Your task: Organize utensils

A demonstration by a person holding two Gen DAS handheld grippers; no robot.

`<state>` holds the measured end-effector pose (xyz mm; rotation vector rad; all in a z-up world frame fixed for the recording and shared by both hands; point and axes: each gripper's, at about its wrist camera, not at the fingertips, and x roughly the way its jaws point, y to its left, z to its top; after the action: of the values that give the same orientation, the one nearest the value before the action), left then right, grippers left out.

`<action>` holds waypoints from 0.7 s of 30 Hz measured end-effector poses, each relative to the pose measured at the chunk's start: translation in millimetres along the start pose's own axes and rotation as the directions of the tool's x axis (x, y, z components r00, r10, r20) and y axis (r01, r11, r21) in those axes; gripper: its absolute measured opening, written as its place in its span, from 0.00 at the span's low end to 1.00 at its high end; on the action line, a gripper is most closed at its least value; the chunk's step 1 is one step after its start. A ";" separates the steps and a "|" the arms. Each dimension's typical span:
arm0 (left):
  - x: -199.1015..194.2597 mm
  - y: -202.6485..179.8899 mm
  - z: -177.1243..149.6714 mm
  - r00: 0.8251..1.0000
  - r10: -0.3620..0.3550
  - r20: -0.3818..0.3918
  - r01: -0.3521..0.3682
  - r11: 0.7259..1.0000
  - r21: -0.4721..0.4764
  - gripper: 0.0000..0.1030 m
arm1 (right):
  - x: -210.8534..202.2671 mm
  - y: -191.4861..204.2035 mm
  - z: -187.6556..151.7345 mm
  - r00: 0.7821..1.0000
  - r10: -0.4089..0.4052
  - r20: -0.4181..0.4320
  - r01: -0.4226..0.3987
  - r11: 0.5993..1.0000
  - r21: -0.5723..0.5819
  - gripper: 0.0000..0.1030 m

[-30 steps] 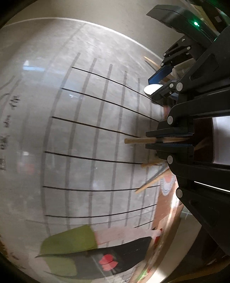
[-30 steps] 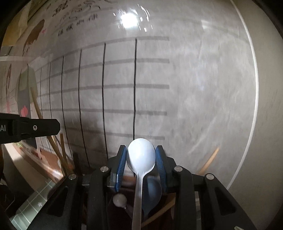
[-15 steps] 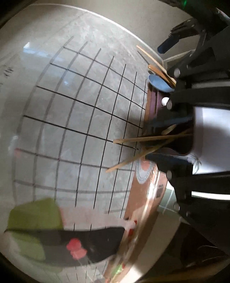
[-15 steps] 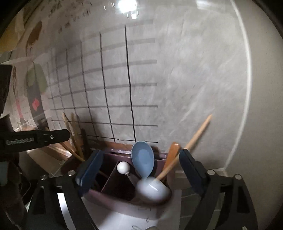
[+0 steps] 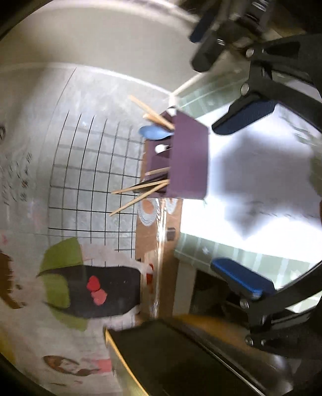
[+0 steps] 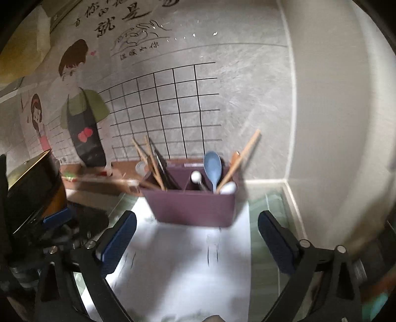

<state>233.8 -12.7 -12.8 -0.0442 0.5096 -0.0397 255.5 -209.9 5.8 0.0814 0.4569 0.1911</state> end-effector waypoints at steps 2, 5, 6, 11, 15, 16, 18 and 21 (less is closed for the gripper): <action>-23.0 -0.8 -16.2 1.000 0.008 0.019 -0.009 0.999 0.035 1.00 | -22.3 5.0 -14.0 1.000 -0.028 -0.003 0.028 1.000 -0.008 0.96; -55.5 -3.8 -34.3 0.999 0.003 0.045 -0.008 0.995 0.095 1.00 | -54.7 7.6 -34.8 0.998 -0.068 -0.009 0.067 0.998 -0.013 0.97; -65.6 -5.2 -38.9 0.998 0.017 0.054 -0.022 0.994 0.109 1.00 | -62.6 8.4 -39.7 0.996 -0.086 -0.009 0.086 0.996 -0.011 0.97; -92.4 -6.5 -47.8 0.997 0.059 0.055 -0.064 0.994 0.090 1.00 | -96.3 6.9 -59.4 0.988 -0.156 -0.002 0.156 0.987 0.021 0.98; -102.0 -6.9 -47.3 0.997 0.041 0.066 -0.046 0.995 0.088 1.00 | -109.0 11.3 -65.2 0.979 -0.204 0.021 0.205 0.979 -0.022 0.99; -103.4 -7.5 -47.2 0.997 0.043 0.067 -0.049 0.995 0.091 1.00 | -110.9 11.5 -65.7 0.978 -0.208 0.022 0.208 0.978 -0.022 0.99; -105.0 -7.4 -46.7 0.997 0.042 0.064 -0.048 0.995 0.088 1.00 | -114.5 11.6 -67.2 0.978 -0.205 0.020 0.206 0.978 -0.018 0.99; -106.7 -8.2 -47.2 0.997 0.042 0.060 -0.047 0.995 0.087 1.00 | -115.8 12.0 -71.1 0.977 -0.212 0.018 0.212 0.977 -0.019 0.99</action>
<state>117.4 -17.3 -1.7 0.0529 0.4496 -0.0172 120.0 -219.0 -6.5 0.0136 0.4448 -0.0145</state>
